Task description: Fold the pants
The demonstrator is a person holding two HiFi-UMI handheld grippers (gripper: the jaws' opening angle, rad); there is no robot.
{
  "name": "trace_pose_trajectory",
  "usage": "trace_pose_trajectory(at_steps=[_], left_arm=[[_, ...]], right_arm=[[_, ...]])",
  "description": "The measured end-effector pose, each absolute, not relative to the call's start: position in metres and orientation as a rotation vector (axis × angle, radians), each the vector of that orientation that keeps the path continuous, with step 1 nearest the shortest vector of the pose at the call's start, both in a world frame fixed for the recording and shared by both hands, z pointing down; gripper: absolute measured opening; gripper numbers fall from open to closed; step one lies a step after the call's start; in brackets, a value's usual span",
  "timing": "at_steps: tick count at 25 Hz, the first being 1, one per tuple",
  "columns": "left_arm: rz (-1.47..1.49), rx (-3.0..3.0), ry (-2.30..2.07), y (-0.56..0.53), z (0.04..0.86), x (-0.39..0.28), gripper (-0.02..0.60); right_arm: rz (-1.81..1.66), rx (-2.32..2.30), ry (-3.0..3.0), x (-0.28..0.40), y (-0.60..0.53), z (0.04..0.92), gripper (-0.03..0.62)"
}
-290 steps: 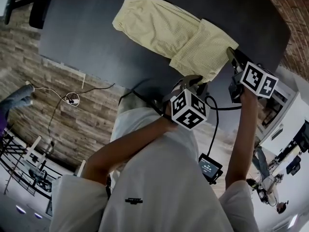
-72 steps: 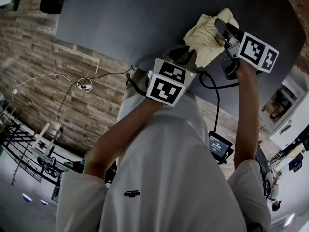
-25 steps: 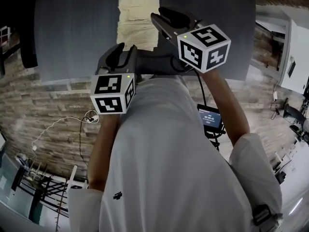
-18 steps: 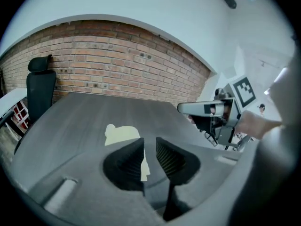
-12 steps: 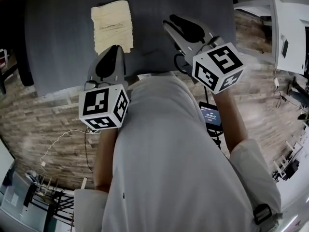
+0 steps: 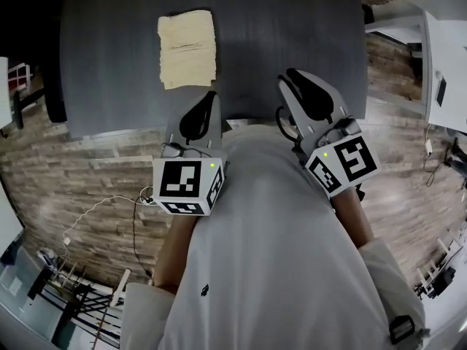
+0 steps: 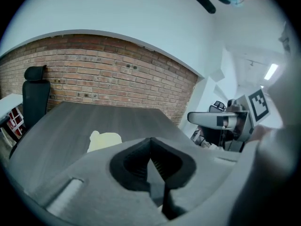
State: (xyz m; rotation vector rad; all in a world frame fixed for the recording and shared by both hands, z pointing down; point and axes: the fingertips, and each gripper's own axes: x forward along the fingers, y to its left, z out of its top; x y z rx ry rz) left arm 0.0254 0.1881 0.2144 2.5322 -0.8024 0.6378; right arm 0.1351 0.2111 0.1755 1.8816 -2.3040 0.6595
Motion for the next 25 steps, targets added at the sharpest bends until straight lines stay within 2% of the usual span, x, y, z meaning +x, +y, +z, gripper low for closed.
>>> trace_pose_trajectory(at_steps=[16,22,25], left_arm=[[0.62,2.56,-0.871,0.187,0.211,0.032,0.005],[0.652,2.539,-0.901,0.183,0.214,0.033,0.005],[0.65,2.531,-0.912,0.183,0.214,0.032,0.005]], right_arm=[[0.592,1.845,-2.31,0.131,0.212,0.181,0.054],[0.571,1.866,-2.318,0.137,0.211,0.177,0.003],[0.581,1.879,-2.319,0.14,0.212,0.177,0.003]])
